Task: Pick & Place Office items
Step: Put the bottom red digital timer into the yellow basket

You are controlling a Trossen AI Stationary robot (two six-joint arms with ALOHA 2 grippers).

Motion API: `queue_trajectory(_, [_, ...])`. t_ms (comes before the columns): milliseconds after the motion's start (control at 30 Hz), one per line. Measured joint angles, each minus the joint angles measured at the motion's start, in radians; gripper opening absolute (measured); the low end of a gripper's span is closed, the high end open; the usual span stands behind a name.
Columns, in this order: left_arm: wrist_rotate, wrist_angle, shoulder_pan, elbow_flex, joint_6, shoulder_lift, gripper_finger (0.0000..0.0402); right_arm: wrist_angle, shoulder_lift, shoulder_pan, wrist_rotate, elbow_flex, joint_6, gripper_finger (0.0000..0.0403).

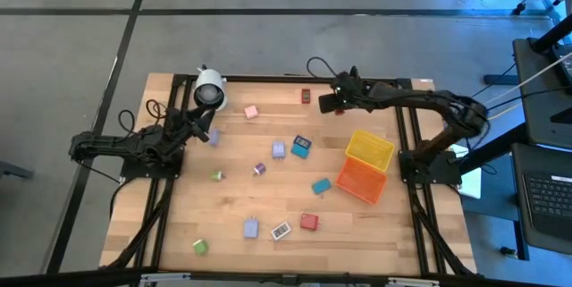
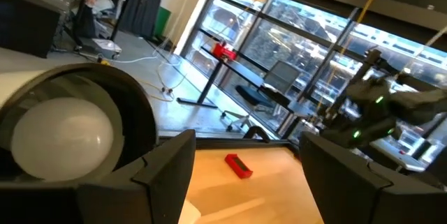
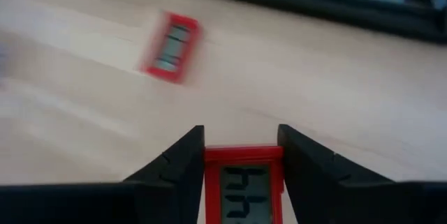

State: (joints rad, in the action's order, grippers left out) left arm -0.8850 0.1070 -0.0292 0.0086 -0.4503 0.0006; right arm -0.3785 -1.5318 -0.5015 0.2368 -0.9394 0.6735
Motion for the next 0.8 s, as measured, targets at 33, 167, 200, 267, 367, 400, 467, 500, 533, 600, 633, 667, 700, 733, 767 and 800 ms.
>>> queue_trajectory(33, [0.005, 0.000, 0.000, 0.000, 0.000, 0.000, 0.0251, 0.000, 0.031, 0.013, 0.000, 0.000, 0.000, 0.0160])
queue_trajectory(167, [0.036, -0.002, 0.000, 0.000, 0.000, 0.000, 0.0251, 0.001, 0.165, 0.076, 0.013, -0.001, 0.000, 0.0163])
queue_trajectory(200, [0.041, -0.002, 0.000, 0.000, 0.000, 0.000, 0.0251, 0.000, 0.195, 0.094, 0.014, -0.001, 0.000, 0.0162])
queue_trajectory(267, [0.042, -0.002, 0.000, 0.000, 0.000, 0.000, 0.0251, -0.008, 0.255, 0.133, 0.013, -0.001, -0.001, 0.0161])
queue_trajectory(367, [0.042, -0.002, 0.000, 0.000, 0.000, 0.000, 0.0251, -0.047, 0.335, 0.198, -0.008, -0.002, -0.005, 0.0161])
queue_trajectory(400, [0.042, -0.002, 0.000, 0.000, 0.000, 0.000, 0.0251, -0.071, 0.357, 0.221, -0.022, -0.002, -0.004, 0.0161])
queue_trajectory(467, [0.042, -0.002, 0.000, 0.000, 0.000, 0.000, 0.0251, -0.136, 0.398, 0.267, -0.050, -0.002, 0.003, 0.0161])
queue_trajectory(500, [0.042, -0.002, 0.000, 0.000, 0.000, 0.000, 0.0251, -0.170, 0.414, 0.289, -0.063, -0.002, 0.018, 0.0162])
queue_trajectory(533, [0.042, -0.002, 0.000, 0.000, 0.000, 0.000, 0.0251, -0.211, 0.433, 0.312, -0.078, -0.002, 0.037, 0.0162])
queue_trajectory(600, [0.042, -0.002, 0.000, 0.000, 0.000, 0.000, 0.0251, -0.307, 0.463, 0.368, -0.086, -0.003, 0.083, 0.0162])
queue_trajectory(633, [0.042, -0.002, 0.000, 0.000, 0.000, 0.000, 0.0251, -0.352, 0.472, 0.393, -0.085, -0.003, 0.105, 0.0162])
queue_trajectory(667, [0.042, 0.000, 0.000, 0.000, 0.000, 0.000, 0.0251, -0.409, 0.479, 0.417, -0.077, -0.003, 0.125, 0.0162])
queue_trajectory(700, [0.042, -0.001, 0.000, 0.000, 0.000, 0.001, 0.0251, -0.467, 0.483, 0.438, -0.064, -0.003, 0.146, 0.0162])
queue_trajectory(733, [0.041, -0.001, 0.000, 0.000, 0.000, 0.002, 0.0251, -0.520, 0.484, 0.457, -0.049, -0.003, 0.169, 0.0163])
queue_trajectory(767, [0.041, -0.001, 0.000, 0.000, 0.000, 0.002, 0.0251, -0.577, 0.484, 0.471, -0.034, -0.003, 0.194, 0.0163])
queue_trajectory(800, [0.041, 0.000, 0.000, 0.000, 0.000, 0.002, 0.0251, -0.634, 0.484, 0.483, -0.015, -0.002, 0.219, 0.0163])
